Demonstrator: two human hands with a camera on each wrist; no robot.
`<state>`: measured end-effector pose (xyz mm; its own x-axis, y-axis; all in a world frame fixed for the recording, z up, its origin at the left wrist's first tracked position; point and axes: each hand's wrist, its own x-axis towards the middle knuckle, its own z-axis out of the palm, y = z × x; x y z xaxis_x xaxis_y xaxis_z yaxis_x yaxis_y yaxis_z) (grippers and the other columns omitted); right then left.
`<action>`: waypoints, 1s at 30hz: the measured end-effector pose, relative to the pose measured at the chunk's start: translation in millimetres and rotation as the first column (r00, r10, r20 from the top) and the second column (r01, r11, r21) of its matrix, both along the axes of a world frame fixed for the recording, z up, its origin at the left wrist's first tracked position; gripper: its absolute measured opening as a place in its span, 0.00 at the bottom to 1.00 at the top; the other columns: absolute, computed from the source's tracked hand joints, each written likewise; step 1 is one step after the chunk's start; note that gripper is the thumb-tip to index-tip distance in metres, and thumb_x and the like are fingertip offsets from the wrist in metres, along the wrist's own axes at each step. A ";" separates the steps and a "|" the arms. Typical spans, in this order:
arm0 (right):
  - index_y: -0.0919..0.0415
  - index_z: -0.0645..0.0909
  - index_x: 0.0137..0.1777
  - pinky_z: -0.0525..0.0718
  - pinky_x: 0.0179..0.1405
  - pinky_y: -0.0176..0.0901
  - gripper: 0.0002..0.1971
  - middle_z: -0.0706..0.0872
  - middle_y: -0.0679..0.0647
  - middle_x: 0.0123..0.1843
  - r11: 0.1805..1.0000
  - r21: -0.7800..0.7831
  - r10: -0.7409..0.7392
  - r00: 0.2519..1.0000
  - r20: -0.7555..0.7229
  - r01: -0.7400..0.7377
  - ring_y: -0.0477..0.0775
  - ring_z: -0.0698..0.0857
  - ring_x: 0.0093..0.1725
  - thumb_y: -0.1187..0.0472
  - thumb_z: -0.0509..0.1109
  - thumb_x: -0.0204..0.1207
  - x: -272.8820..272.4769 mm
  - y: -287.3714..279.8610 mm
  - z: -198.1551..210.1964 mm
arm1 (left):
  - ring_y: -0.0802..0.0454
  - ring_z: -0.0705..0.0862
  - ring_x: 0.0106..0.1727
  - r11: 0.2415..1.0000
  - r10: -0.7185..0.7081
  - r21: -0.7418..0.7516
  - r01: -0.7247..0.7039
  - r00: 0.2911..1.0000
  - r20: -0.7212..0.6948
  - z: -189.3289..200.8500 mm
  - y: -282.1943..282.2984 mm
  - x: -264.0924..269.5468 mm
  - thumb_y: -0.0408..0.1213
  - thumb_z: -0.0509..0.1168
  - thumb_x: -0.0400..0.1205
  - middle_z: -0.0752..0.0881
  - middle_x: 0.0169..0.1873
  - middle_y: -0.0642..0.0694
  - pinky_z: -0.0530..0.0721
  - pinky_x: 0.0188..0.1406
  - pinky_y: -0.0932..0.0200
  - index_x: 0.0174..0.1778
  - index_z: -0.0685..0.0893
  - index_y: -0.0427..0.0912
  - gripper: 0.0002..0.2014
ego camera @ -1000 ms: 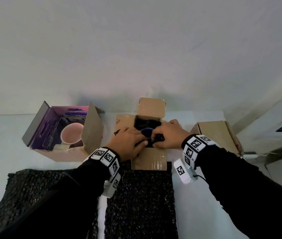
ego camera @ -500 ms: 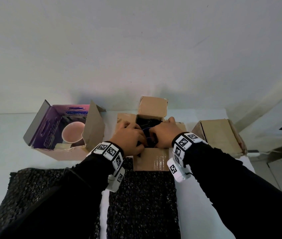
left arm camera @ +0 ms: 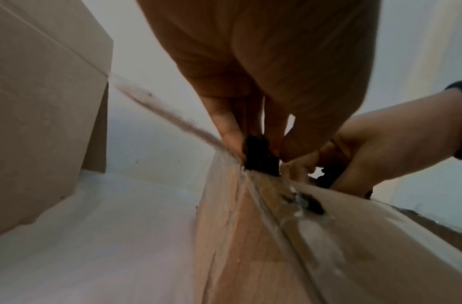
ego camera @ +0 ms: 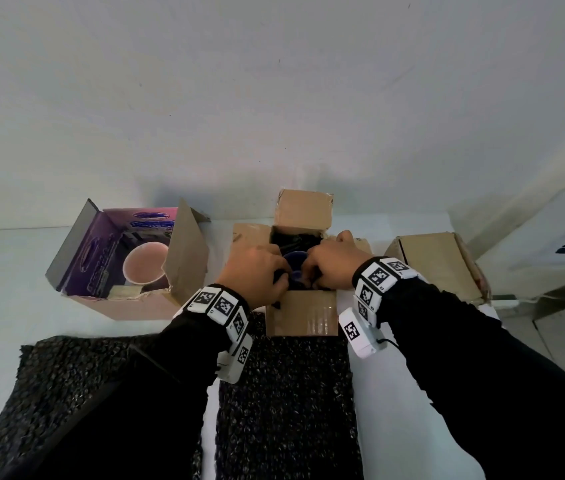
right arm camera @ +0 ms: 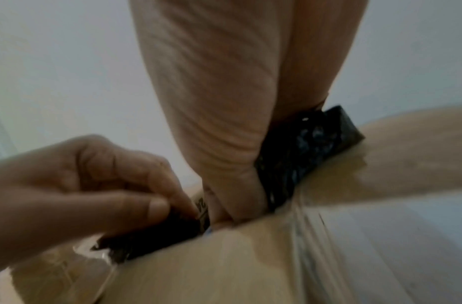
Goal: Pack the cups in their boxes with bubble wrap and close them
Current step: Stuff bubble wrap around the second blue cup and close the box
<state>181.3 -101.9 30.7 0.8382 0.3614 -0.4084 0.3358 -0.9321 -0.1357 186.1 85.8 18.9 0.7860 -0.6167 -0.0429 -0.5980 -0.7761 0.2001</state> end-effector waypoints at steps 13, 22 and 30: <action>0.38 0.88 0.53 0.62 0.58 0.53 0.12 0.78 0.42 0.52 0.998 -0.013 0.057 0.997 0.042 -0.056 0.51 0.68 0.59 0.54 0.66 0.76 -15.2 -6.3 7.5 | 0.50 0.80 0.41 0.872 -0.090 0.489 0.029 0.991 0.100 18.1 -21.8 0.3 0.46 0.60 0.81 0.84 0.37 0.53 0.71 0.51 0.53 0.45 0.88 0.53 0.11; 0.56 0.78 0.43 0.73 0.36 0.45 0.07 0.78 0.52 0.46 0.970 0.191 -0.194 0.955 0.225 0.152 0.58 0.79 0.43 0.69 0.66 0.70 -19.2 -15.2 16.5 | 0.45 0.74 0.61 0.905 -0.012 0.414 -0.092 0.970 0.241 22.7 -14.2 -1.5 0.46 0.65 0.78 0.85 0.48 0.52 0.65 0.64 0.45 0.51 0.83 0.56 0.07; 0.52 0.84 0.47 0.63 0.47 0.46 0.11 0.84 0.51 0.38 0.985 -0.131 0.150 0.945 0.290 -0.116 0.54 0.78 0.43 0.54 0.60 0.75 -21.2 -6.6 5.2 | 0.46 0.73 0.56 0.891 -0.045 0.450 -0.068 0.971 0.236 10.1 -12.3 -3.1 0.42 0.62 0.77 0.85 0.37 0.52 0.64 0.58 0.44 0.41 0.88 0.50 0.09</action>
